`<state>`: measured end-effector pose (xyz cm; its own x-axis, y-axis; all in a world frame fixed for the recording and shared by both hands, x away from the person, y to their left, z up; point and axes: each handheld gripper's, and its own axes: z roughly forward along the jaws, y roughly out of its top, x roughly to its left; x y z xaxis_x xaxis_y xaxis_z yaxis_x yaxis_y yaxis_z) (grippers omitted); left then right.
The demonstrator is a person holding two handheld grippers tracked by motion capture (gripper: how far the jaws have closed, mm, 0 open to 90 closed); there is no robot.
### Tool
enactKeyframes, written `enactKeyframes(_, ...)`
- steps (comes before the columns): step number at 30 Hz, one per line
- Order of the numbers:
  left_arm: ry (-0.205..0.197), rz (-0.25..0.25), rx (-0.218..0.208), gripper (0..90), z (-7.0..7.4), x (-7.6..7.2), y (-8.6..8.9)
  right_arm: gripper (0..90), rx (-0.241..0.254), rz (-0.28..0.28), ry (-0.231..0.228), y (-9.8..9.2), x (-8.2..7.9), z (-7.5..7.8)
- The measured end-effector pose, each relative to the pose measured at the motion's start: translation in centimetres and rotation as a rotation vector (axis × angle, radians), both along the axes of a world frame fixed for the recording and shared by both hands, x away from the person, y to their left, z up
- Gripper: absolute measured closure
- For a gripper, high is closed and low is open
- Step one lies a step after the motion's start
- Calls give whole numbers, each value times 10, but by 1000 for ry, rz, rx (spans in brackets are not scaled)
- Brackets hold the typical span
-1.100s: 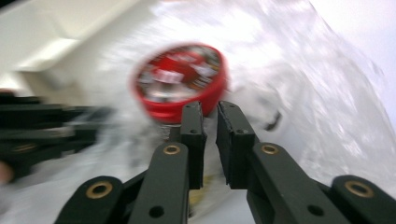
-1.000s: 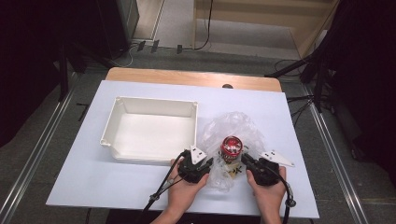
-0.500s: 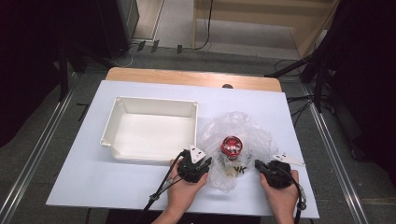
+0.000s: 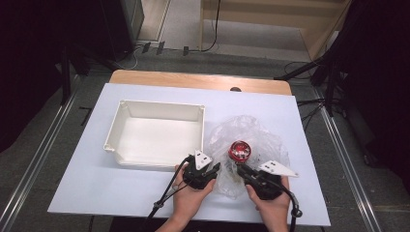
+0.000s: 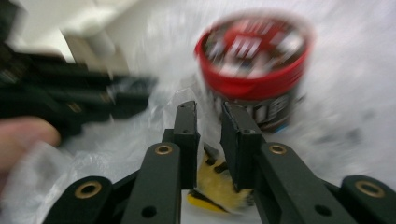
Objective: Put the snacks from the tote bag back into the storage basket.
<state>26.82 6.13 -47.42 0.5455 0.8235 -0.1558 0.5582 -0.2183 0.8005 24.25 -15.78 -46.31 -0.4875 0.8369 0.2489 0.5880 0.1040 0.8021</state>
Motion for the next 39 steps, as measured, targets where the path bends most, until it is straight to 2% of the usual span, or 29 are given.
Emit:
enactKeyframes(2,-13,-1,-11,617,2,-2,3,814,-31,31,52,9,3,-11)
enactKeyframes(5,-47,12,-19,568,7,-7,5,836,-78,66,100,17,4,-20)
enactKeyframes(9,-83,9,-71,511,15,-13,3,844,-86,70,102,19,4,-21)
enactKeyframes(11,-80,2,-36,518,13,-12,-1,832,-82,70,100,19,3,-21)
enactKeyframes(13,-58,1,9,548,6,-9,-4,804,-77,63,94,16,1,-18)
enactKeyframes(15,-27,-9,30,571,0,-7,-5,767,-51,36,58,10,-4,-10)
enactKeyframes(17,-48,-21,41,590,0,-9,-6,741,-15,-24,-17,1,-9,3)
enactKeyframes(18,-49,-22,47,608,0,-10,-7,724,-1,-47,-38,-2,-10,7)
enactKeyframes(20,-38,-26,50,640,-1,-9,-8,630,32,-122,-88,-9,-11,15)
enactKeyframes(22,-31,-21,56,661,-2,-9,-8,534,35,-173,-108,-10,-7,18)
enactKeyframes(26,-11,-18,56,658,-3,-7,-8,354,-17,-198,-85,-1,4,11)
enactKeyframes(28,-4,-16,53,657,-3,-6,-8,298,-36,-199,-72,5,10,6)
enactKeyframes(31,-7,-15,61,660,-3,-6,-8,255,-54,-196,-70,13,17,2)
enactKeyframes(33,-7,-13,60,664,-3,-6,-8,243,-71,-216,-73,17,22,-1)
enactKeyframes(39,-8,-16,62,703,-3,-6,-8,225,-65,-259,-62,26,36,-10)
